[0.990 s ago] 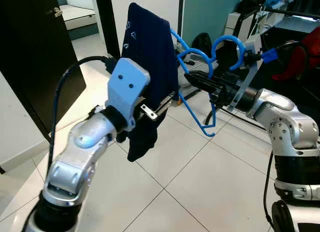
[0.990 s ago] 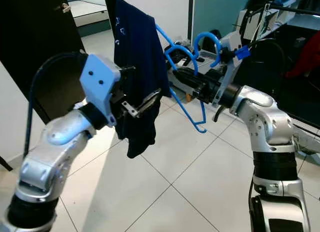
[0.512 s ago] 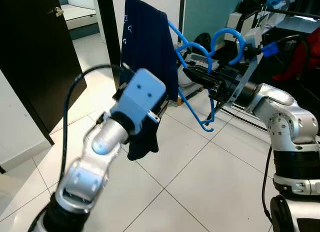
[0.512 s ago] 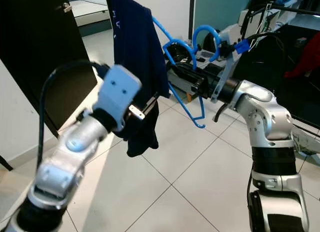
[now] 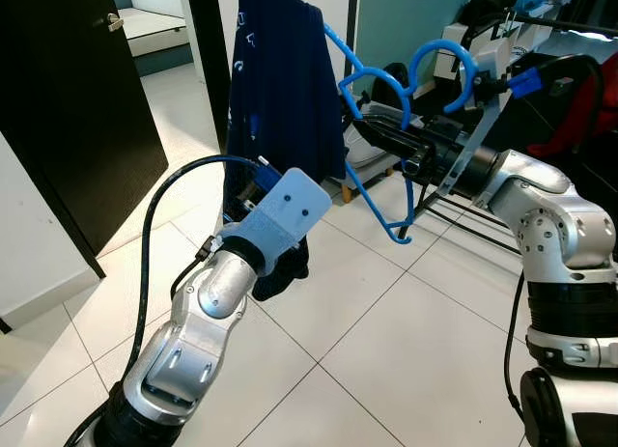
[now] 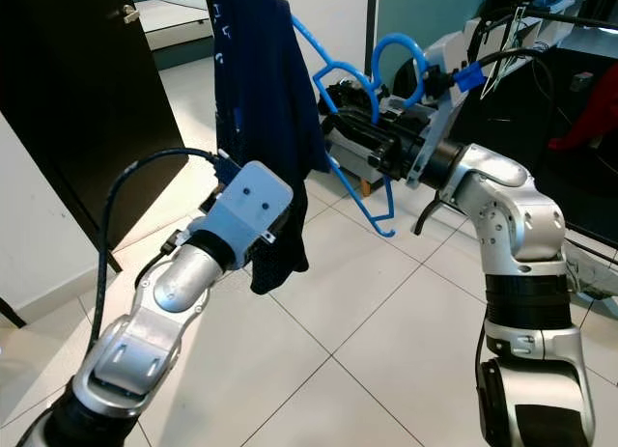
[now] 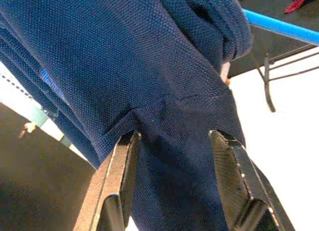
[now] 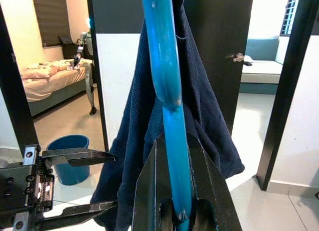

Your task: Hang hanger

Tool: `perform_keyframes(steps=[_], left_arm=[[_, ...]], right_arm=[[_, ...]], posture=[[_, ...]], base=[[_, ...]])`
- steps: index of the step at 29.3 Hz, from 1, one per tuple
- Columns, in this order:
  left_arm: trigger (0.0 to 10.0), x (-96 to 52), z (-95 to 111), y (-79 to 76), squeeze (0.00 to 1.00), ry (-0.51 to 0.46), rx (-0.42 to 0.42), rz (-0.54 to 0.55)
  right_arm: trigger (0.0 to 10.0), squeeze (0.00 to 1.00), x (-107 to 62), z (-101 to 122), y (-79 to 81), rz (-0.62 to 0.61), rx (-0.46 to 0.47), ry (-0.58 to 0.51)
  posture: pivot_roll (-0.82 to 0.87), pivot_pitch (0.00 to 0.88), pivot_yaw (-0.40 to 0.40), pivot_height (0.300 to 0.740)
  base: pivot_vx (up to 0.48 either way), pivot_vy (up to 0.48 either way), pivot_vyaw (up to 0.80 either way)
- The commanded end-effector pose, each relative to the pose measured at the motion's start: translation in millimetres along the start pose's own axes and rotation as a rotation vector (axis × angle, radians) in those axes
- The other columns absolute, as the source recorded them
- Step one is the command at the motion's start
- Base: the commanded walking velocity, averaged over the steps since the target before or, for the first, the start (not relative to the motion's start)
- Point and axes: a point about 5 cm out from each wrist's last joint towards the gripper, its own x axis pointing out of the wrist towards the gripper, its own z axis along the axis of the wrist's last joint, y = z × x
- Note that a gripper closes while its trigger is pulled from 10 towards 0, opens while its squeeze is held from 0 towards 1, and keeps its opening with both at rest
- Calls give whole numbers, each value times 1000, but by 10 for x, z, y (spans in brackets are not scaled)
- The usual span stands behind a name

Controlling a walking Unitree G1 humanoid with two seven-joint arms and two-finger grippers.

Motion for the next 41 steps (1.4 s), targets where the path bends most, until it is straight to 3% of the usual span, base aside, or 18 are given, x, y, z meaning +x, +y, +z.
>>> perform_keyframes(steps=[1,2,3,4,7,17,31,36,37,39,40,41], left_arm=[[5569,1,-44,-26,0,18,31,5],[5569,1,-44,-26,0,18,31,5],[9922,17,-26,-51,0,22,-6,8],[9922,17,-26,-51,0,22,-6,8],[10000,29,31,-109,0,21,-113,2],[10000,44,50,-196,0,48,-235,-1],[10000,107,52,-242,0,81,-244,31],[10000,136,32,-264,0,107,-209,68],[9333,147,24,-259,0,112,-197,83],[9333,154,21,-255,0,116,-191,93],[0,159,16,-252,0,115,-182,99],[0,162,10,-249,0,115,-171,104]], right_arm=[[10000,0,37,142,62,41,-39,-50],[10000,0,37,142,62,41,-39,-50],[10000,0,41,147,71,45,-42,-51],[10000,0,41,147,71,45,-42,-51],[10000,0,44,152,78,49,-46,-50],[10000,0,57,164,85,51,-50,-52],[10000,0,62,182,89,50,-52,-54],[10000,0,64,201,93,54,-55,-59],[10000,0,66,208,96,55,-55,-61],[10000,0,66,212,98,56,-56,-62],[10000,0,68,216,101,56,-57,-62],[10000,0,67,221,103,57,-58,-63]], posture=[[-44,0,28,740],[-44,0,28,740],[-49,0,27,740],[-49,0,27,740],[-50,0,27,740],[-52,0,25,740],[-55,0,24,740],[-56,0,21,740],[-60,0,23,740],[-60,0,23,740],[-63,0,25,740],[-63,0,25,740]], base=[[0,0,0],[0,0,0],[0,0,0],[0,0,0],[0,0,0],[0,0,0],[0,0,0],[0,0,0],[0,0,0],[0,0,0],[0,0,0],[0,0,0]])
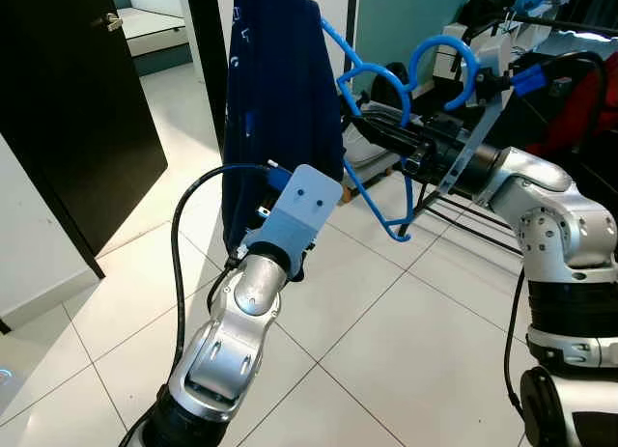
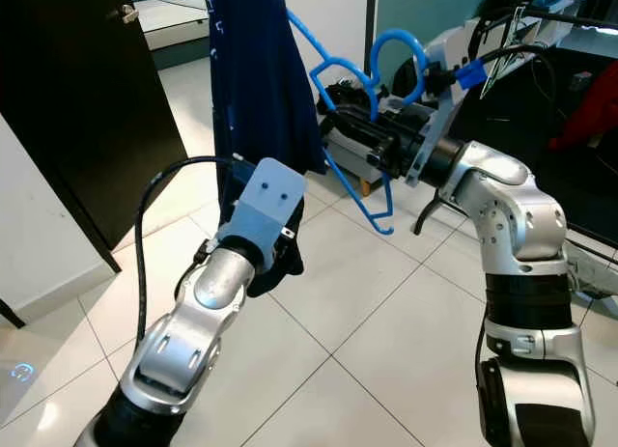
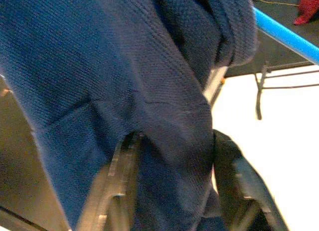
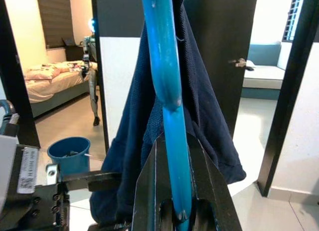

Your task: Hang hanger

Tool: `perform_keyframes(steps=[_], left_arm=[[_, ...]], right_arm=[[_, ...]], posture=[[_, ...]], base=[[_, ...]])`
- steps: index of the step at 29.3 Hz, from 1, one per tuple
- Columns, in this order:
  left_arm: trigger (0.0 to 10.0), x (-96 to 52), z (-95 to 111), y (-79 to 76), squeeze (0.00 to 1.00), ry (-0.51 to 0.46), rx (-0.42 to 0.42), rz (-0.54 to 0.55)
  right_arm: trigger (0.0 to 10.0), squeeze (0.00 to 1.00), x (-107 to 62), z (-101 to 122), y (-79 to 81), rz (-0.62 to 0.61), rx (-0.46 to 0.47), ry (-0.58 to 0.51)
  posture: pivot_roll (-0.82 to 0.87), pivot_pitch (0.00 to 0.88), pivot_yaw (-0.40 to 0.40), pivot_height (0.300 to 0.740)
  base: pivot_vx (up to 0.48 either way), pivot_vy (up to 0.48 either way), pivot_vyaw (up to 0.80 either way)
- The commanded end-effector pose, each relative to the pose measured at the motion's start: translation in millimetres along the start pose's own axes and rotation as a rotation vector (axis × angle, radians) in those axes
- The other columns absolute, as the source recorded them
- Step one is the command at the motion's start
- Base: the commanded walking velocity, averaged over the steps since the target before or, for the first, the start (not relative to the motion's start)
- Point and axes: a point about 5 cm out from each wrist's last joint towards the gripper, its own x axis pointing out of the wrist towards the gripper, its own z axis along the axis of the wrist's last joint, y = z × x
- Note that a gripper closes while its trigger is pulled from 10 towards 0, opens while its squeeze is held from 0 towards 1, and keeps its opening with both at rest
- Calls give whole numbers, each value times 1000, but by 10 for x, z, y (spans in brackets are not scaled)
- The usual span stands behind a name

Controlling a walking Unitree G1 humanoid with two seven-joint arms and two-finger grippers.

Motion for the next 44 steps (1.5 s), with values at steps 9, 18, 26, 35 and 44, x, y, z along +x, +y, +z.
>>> perform_keyframes(steps=[9,18,26,35,44], left_arm=[[0,21,-59,9,0,23,38,27],[0,45,-108,236,0,28,89,103],[0,85,-95,433,0,6,140,146],[0,208,119,1123,0,-95,302,227],[0,299,546,1442,0,-243,441,180]], right_arm=[[10000,0,46,175,78,42,-45,-48],[10000,0,34,159,77,44,-46,-39],[10000,0,28,106,101,63,-44,-20],[10000,0,-14,-134,222,144,-53,80],[10000,0,-75,-339,406,252,-65,171]], posture=[[-51,0,34,740],[-47,0,32,740],[-40,0,30,740],[-37,0,34,740],[-37,0,41,740]], base=[[0,0,0],[0,0,0],[0,0,0],[0,0,0],[0,0,0]])
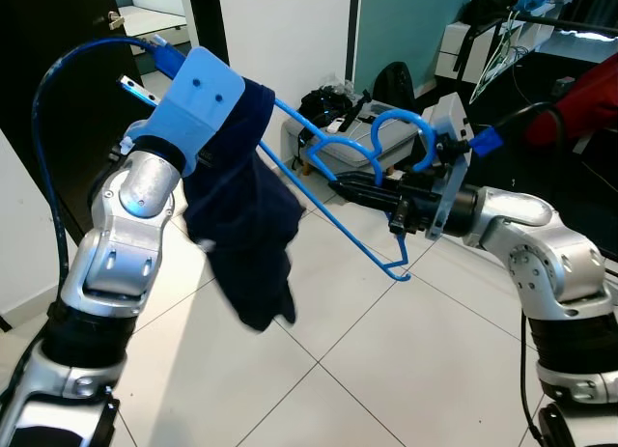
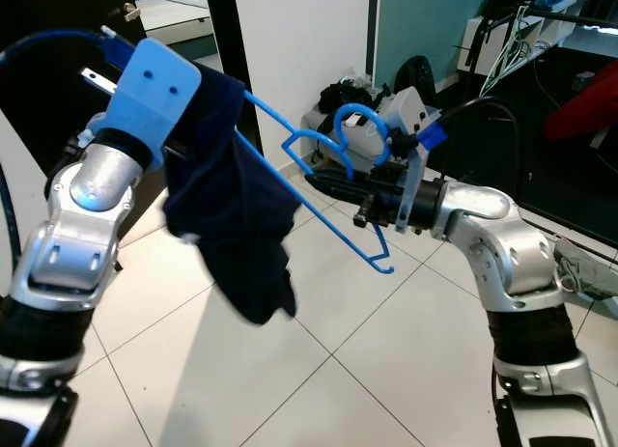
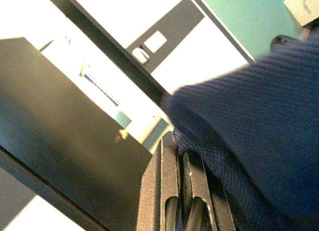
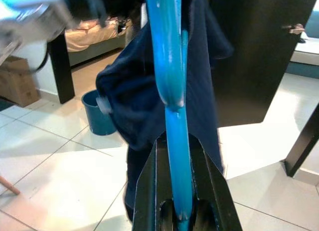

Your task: Hang hanger

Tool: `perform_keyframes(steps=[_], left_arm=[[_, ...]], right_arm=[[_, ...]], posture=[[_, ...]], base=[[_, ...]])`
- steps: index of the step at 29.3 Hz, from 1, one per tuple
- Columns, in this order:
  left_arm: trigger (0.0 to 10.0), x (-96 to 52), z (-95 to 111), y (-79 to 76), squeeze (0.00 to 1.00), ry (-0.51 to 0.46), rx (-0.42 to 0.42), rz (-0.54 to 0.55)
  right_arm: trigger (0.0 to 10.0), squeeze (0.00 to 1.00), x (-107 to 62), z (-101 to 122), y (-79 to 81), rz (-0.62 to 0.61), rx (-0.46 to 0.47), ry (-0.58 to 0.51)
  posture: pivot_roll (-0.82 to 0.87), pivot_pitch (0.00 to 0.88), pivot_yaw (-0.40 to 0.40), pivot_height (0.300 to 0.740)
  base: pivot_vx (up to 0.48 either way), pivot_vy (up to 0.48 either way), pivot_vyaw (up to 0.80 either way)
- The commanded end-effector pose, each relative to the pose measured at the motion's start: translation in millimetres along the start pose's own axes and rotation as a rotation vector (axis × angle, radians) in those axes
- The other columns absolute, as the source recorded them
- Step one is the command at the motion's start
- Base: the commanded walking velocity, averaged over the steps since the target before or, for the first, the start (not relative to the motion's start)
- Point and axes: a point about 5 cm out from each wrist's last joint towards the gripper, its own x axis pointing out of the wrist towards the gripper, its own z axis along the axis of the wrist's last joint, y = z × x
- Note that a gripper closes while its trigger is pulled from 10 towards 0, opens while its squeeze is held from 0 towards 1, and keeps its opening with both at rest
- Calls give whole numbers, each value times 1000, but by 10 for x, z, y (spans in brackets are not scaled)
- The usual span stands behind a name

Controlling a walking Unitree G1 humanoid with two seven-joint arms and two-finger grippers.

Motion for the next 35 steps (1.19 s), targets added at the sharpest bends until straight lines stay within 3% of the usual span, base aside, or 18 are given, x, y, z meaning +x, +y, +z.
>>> perform_keyframes(steps=[1,4,8,16,18,21,24,27,31,35], left_arm=[[0,43,107,75,0,-65,45,-8],[0,60,124,119,0,-79,69,-12],[0,117,203,368,0,-122,113,5],[0,136,226,476,0,-129,104,21],[0,183,292,691,0,-141,17,61],[0,183,292,691,0,-141,17,61],[0,228,333,834,0,-143,-63,79],[0,228,333,834,0,-143,-63,79],[0,263,297,1030,0,-96,-161,122],[0,287,294,1015,0,-65,-203,92]], right_arm=[[10000,0,38,20,82,56,-29,-6],[10000,0,41,10,96,59,-29,-2],[10000,0,34,-109,37,-9,-27,53],[10000,0,38,-172,22,-29,-31,89],[10000,0,81,-251,18,-58,-32,124],[10000,0,81,-251,18,-58,-32,124],[10000,0,124,-292,-22,-115,-30,136],[10000,0,124,-292,-22,-115,-30,136],[10000,0,172,-369,-114,-226,-20,158],[10000,0,295,-381,-69,-235,-20,127]], posture=[[-37,0,41,740],[-35,0,45,740],[-26,0,52,740],[-26,0,52,740],[-23,0,53,740],[-23,0,53,740],[-23,0,56,740],[-23,0,56,740],[-19,0,54,740],[-14,0,56,740]], base=[[0,0,0],[0,0,0],[0,0,0],[0,0,0],[0,0,0],[0,0,0],[0,0,0],[0,0,0],[0,0,0],[0,0,0]])
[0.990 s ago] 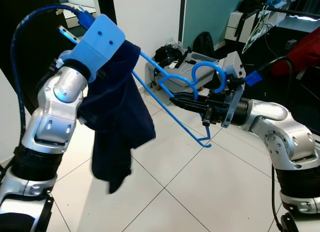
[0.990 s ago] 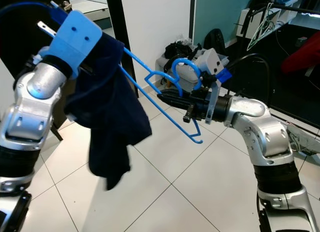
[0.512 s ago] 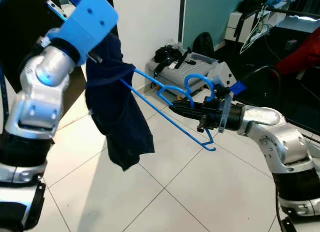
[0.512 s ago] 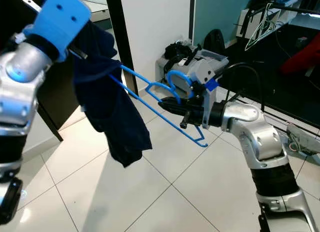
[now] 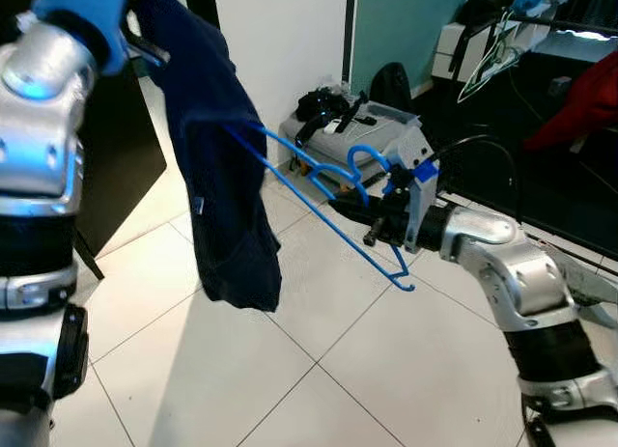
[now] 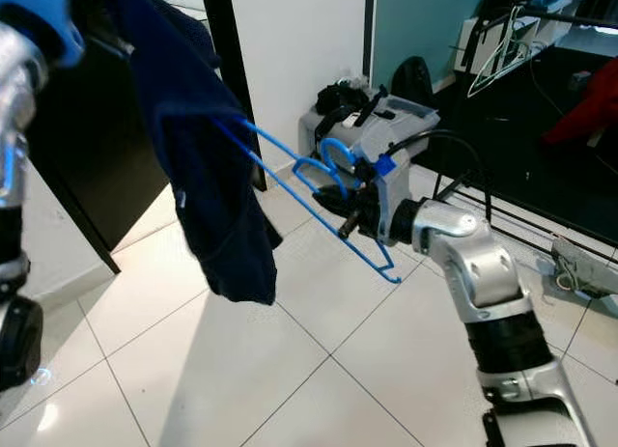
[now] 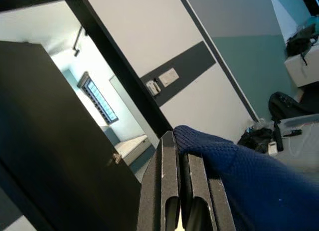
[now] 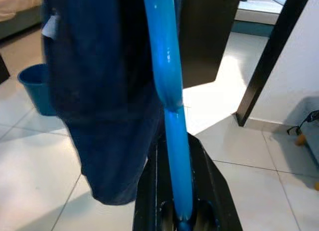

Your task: Hang hanger

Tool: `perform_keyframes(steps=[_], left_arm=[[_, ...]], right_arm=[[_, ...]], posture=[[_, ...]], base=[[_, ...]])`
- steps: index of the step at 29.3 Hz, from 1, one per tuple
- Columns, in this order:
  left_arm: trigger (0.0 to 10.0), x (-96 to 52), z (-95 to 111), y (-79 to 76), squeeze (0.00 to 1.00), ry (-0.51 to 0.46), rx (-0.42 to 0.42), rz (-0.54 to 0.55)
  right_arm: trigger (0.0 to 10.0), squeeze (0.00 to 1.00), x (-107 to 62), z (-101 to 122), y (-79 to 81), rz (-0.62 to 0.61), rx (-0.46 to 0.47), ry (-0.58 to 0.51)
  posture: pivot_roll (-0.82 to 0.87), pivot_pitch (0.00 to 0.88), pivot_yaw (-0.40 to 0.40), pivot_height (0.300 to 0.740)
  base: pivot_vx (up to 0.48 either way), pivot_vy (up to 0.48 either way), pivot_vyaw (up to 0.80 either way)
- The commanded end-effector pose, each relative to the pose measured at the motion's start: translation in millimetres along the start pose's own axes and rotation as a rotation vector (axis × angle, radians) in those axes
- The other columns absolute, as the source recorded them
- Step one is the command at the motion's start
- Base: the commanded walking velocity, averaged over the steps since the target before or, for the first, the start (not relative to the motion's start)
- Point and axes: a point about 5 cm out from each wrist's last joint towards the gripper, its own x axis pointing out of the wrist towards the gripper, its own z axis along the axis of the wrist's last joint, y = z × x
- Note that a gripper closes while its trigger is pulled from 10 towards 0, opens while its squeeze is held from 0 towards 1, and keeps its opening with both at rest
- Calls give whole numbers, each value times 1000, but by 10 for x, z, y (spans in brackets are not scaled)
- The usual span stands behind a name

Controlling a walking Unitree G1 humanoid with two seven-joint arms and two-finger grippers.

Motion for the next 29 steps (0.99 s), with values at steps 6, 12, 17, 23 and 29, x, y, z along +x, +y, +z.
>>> perform_keyframes(steps=[6,12,17,23,29], left_arm=[[706,22,-42,-3,0,58,-26,-11],[1451,37,-83,-90,0,89,-43,-40],[1608,63,-86,-154,0,101,-59,-53],[1333,75,-34,-144,0,94,-85,-63],[941,97,125,-115,0,54,-137,-83]], right_arm=[[10000,0,141,238,210,89,0,-159],[10000,0,177,332,304,141,-2,-217],[10000,0,181,374,343,167,-3,-251],[10000,0,190,357,337,149,0,-253],[10000,0,267,250,275,69,12,-182]], posture=[[-13,0,63,740],[-15,0,64,740],[-15,0,65,740],[-12,0,66,740],[-8,0,62,740]], base=[[0,0,0],[0,0,0],[0,0,0],[0,0,0],[0,0,0]])
